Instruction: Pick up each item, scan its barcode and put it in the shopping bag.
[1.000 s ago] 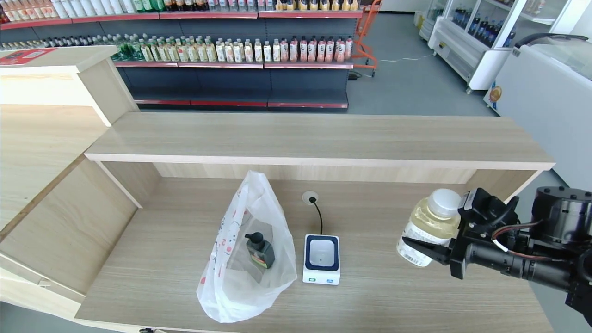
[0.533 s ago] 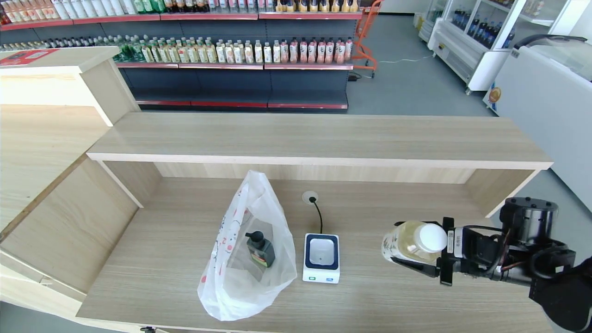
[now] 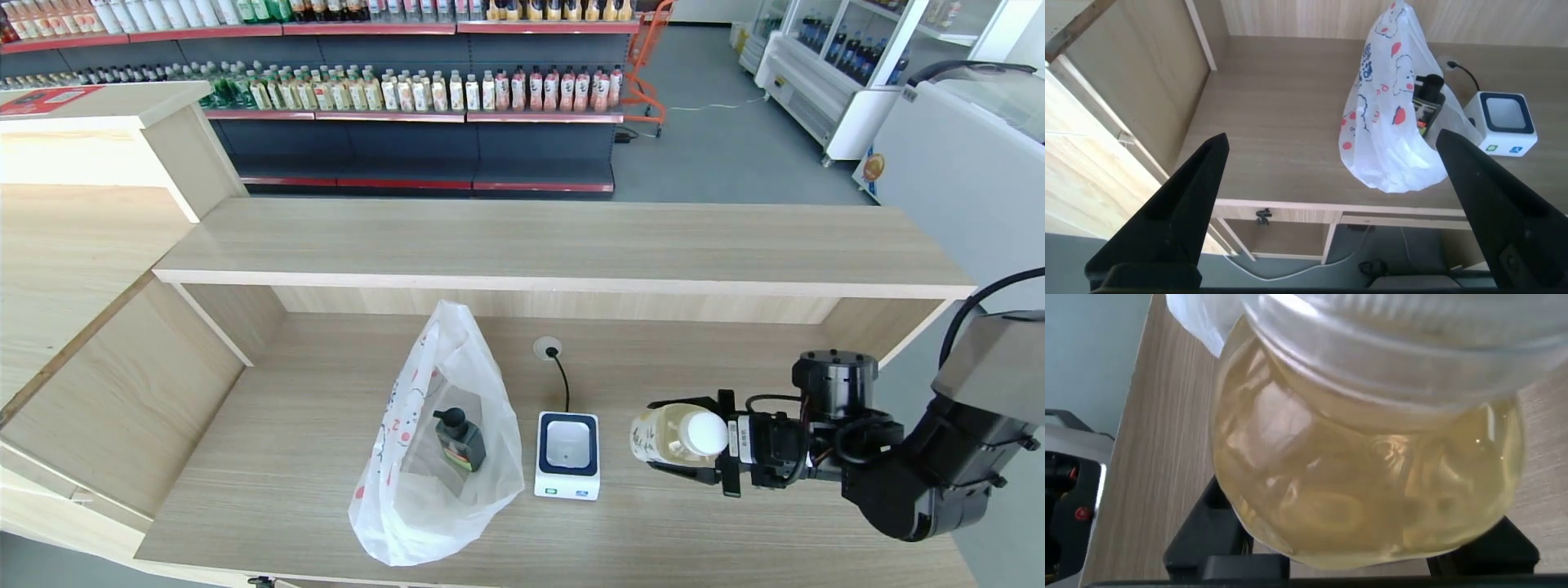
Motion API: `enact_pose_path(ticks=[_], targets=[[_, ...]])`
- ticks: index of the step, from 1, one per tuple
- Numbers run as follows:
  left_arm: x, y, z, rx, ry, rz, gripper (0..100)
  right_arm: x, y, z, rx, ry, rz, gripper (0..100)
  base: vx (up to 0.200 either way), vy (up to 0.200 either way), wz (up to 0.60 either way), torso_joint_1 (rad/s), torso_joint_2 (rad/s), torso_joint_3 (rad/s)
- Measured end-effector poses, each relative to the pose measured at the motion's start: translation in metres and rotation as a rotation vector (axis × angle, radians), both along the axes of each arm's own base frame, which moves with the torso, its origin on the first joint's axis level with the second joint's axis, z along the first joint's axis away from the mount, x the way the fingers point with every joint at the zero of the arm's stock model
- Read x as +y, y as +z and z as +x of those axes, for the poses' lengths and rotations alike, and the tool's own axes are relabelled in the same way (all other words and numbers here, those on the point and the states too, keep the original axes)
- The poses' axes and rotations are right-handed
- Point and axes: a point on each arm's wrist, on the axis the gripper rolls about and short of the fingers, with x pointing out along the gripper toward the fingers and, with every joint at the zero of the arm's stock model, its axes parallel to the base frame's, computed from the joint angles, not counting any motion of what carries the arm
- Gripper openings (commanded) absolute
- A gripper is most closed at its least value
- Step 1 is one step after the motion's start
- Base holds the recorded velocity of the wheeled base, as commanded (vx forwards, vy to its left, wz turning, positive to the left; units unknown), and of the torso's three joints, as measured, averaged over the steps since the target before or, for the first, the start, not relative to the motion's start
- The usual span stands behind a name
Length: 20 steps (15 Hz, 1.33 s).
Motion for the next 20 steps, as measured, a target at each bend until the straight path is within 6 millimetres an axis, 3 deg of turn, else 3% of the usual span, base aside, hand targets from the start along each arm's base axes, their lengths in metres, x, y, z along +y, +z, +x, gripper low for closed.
enact_pose_path(ticks=[7,20], targets=[[0.0,0.0,0.0,0.0,0.0,0.0,100,0.03,-0.013,0.037,-0.058,0.139,0.046,0,0.0,0.0,0.0,0.0,0.0,0.0],[0.0,0.0,0.0,0.0,0.0,0.0,100,0.064,-0.049,0.072,-0.134,0.267,0.086,0,0.0,0.0,0.0,0.0,0.0,0.0]])
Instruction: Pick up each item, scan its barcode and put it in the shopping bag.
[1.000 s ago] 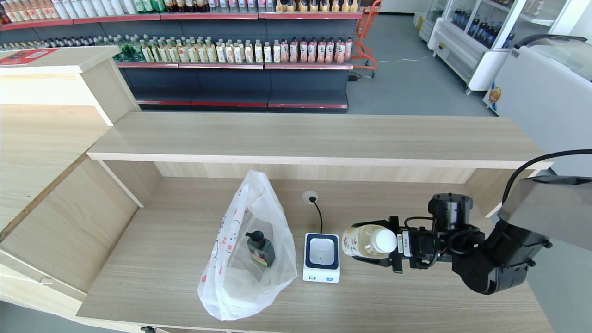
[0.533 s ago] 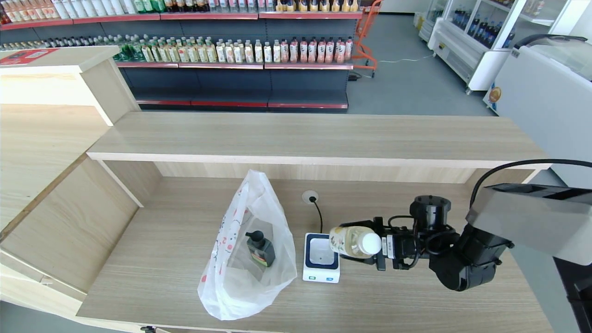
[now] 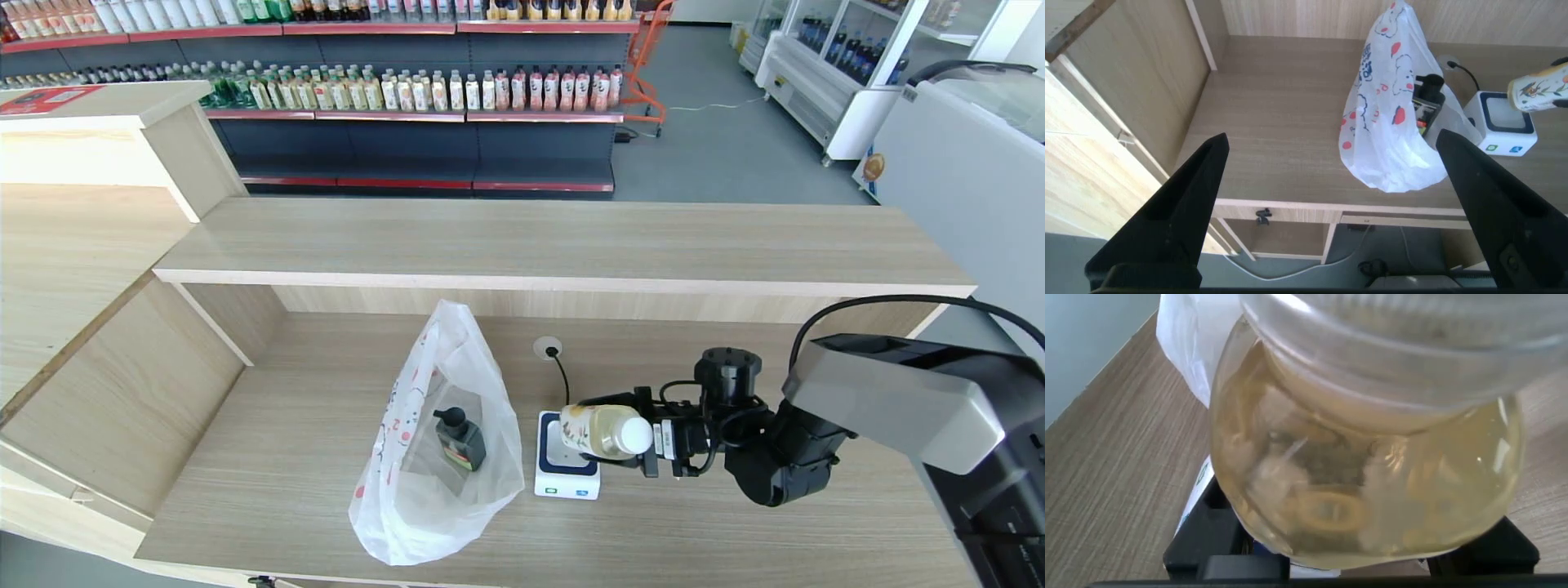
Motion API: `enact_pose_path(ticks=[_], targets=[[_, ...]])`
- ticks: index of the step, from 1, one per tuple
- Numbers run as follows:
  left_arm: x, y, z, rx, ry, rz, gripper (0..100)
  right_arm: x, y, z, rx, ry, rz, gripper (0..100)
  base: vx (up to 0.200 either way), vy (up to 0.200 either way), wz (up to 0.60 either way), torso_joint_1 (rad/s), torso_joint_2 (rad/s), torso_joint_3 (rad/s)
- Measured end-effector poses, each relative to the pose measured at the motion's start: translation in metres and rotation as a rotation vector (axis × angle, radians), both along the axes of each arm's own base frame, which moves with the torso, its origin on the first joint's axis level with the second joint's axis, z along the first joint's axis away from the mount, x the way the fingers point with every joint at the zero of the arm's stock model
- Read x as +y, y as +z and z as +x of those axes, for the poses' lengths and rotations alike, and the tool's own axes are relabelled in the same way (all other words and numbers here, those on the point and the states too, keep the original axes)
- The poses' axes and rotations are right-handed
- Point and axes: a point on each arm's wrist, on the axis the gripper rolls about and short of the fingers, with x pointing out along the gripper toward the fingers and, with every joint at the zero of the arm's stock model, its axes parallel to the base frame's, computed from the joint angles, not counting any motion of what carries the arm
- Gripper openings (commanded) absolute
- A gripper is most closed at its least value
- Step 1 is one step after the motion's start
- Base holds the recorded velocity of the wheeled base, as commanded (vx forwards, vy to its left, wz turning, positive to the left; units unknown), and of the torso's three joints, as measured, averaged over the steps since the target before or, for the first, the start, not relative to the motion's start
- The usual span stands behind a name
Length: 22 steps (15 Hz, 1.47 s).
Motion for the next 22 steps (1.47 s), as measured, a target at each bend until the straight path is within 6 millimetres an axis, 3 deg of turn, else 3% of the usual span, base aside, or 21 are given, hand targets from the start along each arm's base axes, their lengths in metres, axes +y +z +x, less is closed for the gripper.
enact_pose_path(ticks=[10,15,19,22], targets=[[0.0,0.0,0.0,0.0,0.0,0.0,100,0.011,-0.023,0.018,-0.056,0.063,0.019,0,0.0,0.0,0.0,0.0,0.0,0.0],[0.0,0.0,0.0,0.0,0.0,0.0,100,0.008,-0.021,0.019,-0.037,0.046,0.016,0,0.0,0.0,0.0,0.0,0.0,0.0],[0.0,0.0,0.0,0.0,0.0,0.0,100,-0.006,0.009,0.023,-0.009,0.009,0.04,0,0.0,0.0,0.0,0.0,0.0,0.0],[0.0,0.0,0.0,0.0,-0.001,0.0,100,-0.043,0.051,0.021,0.074,-0.078,0.076,0,0.0,0.0,0.0,0.0,0.0,0.0]])
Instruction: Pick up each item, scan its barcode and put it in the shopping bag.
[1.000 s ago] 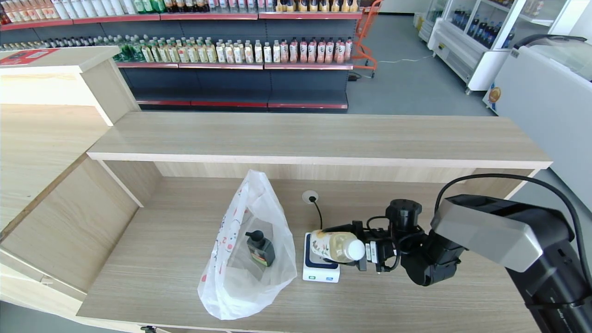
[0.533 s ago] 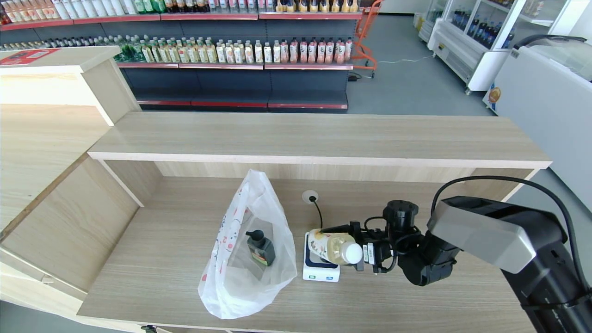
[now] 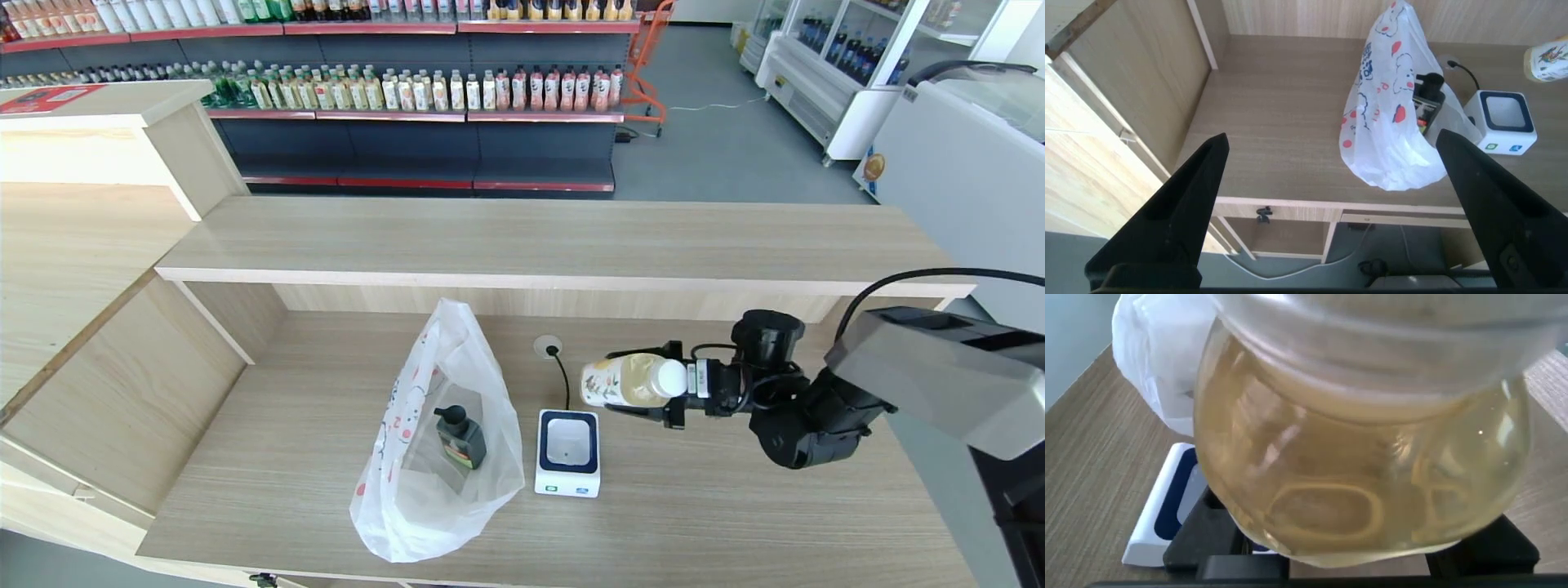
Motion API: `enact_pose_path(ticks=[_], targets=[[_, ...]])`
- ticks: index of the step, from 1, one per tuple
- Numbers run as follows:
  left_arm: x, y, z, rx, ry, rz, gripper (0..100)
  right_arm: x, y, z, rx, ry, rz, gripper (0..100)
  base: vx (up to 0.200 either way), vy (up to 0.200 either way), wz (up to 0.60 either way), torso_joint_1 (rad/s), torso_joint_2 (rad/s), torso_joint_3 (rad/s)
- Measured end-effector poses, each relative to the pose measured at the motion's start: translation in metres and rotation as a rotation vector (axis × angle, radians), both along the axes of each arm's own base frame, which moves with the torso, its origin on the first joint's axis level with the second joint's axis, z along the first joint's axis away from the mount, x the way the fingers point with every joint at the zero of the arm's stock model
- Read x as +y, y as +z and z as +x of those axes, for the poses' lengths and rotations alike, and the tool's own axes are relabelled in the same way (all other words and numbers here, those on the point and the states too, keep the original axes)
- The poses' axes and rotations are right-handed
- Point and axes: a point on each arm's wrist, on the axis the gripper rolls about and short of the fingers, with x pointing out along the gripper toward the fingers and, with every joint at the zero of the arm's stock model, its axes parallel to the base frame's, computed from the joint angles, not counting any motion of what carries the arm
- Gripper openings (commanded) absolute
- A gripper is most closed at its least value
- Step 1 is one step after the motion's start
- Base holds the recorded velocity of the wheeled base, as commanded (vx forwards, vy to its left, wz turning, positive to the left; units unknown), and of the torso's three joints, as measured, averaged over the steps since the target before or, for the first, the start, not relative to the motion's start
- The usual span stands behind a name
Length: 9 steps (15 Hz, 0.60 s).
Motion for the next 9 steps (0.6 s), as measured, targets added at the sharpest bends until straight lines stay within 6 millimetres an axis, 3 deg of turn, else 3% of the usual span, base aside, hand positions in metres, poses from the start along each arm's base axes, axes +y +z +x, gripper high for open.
enact_pose_path(ticks=[3,5,9], targets=[[0.0,0.0,0.0,0.0,0.001,0.0,100,-0.027,0.046,-0.017,0.139,-0.07,0.053,0,0.0,0.0,0.0,0.0,0.0,0.0],[0.0,0.0,0.0,0.0,0.0,0.0,100,-0.035,0.075,-0.042,0.281,-0.149,0.107,0,0.0,0.0,0.0,0.0,0.0,0.0],[0.0,0.0,0.0,0.0,0.0,0.0,100,-0.022,0.112,-0.098,0.652,-0.445,0.366,0,0.0,0.0,0.0,0.0,0.0,0.0]])
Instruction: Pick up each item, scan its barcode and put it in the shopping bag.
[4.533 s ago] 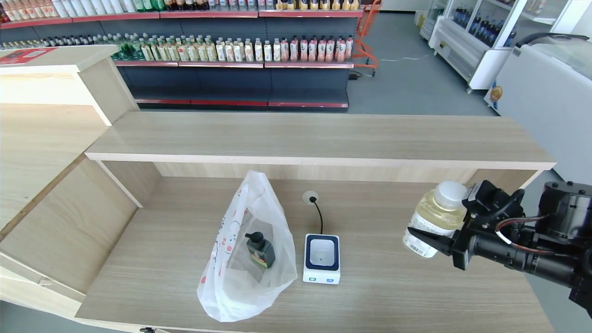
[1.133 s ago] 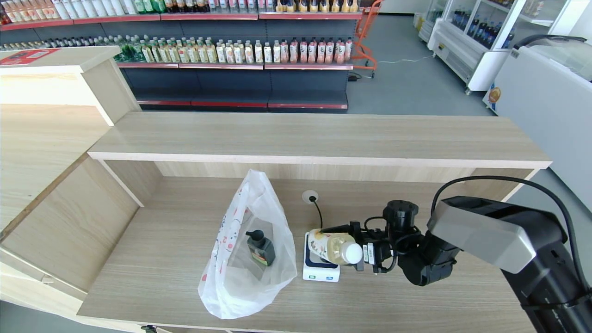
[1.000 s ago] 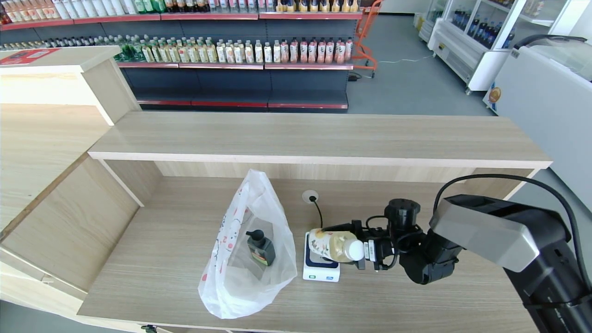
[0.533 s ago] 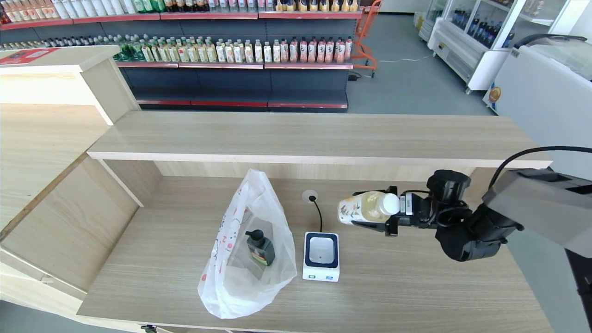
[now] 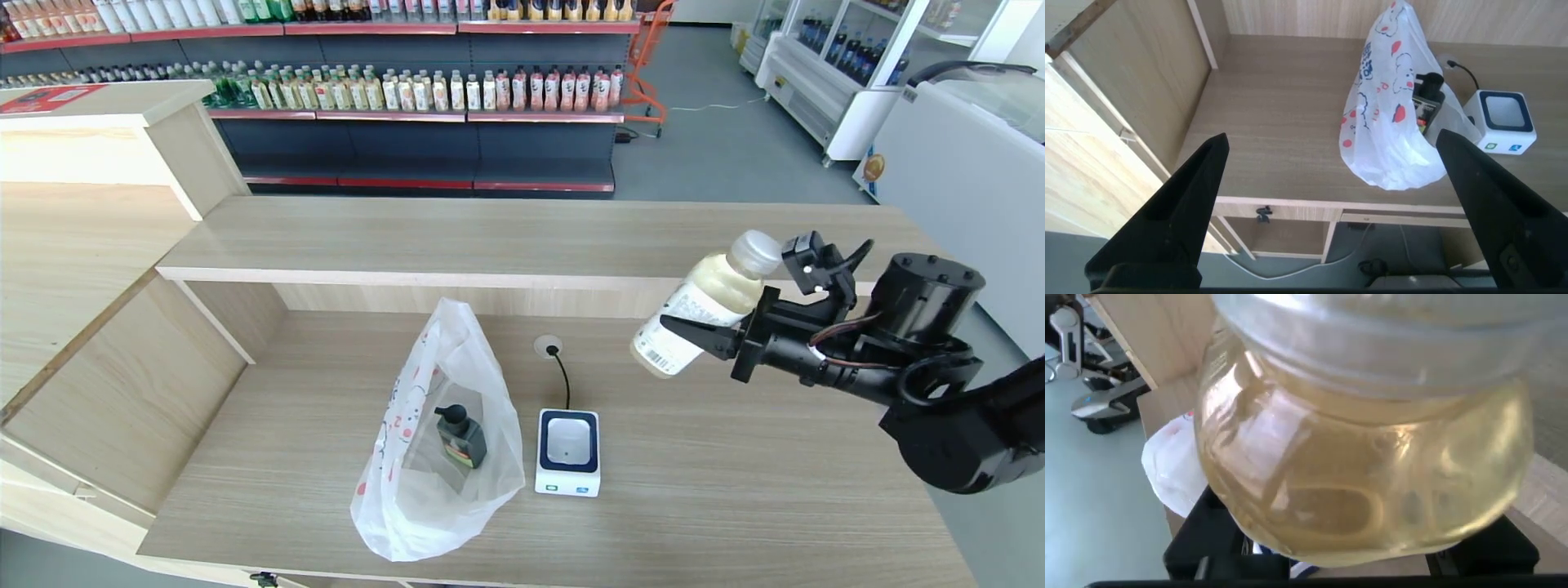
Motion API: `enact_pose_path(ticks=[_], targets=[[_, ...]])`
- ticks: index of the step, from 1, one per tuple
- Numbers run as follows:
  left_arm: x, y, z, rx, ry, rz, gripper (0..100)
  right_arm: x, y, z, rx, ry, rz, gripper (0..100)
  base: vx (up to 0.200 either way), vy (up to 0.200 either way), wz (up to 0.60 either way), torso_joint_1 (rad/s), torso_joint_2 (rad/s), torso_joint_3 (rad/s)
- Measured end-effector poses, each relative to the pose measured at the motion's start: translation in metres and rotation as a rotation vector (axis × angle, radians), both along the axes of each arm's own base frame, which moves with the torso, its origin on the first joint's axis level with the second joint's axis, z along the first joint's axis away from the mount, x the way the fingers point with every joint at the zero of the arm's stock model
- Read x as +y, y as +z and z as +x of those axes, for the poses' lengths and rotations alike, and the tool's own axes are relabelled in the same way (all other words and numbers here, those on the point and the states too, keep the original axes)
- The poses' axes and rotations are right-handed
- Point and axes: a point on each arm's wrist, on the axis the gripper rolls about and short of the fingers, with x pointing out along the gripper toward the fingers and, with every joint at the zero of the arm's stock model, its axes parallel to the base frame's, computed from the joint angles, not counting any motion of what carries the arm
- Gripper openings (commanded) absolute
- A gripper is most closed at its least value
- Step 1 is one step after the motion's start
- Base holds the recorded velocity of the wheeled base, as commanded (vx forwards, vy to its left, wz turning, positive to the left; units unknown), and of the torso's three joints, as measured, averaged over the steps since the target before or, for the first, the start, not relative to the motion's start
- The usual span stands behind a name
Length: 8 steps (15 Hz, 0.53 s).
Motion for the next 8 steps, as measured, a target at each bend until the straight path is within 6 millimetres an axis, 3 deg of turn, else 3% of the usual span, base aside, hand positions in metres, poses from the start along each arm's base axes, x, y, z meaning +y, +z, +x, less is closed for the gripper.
enact_pose_path(ticks=[3,8], targets=[[0.0,0.0,0.0,0.0,0.0,0.0,100,0.014,0.007,-0.031,0.126,-0.087,0.113,0,0.0,0.0,0.0,0.0,0.0,0.0],[0.0,0.0,0.0,0.0,0.0,0.0,100,0.01,0.001,-0.059,0.19,-0.079,0.122,0,0.0,0.0,0.0,0.0,0.0,0.0]])
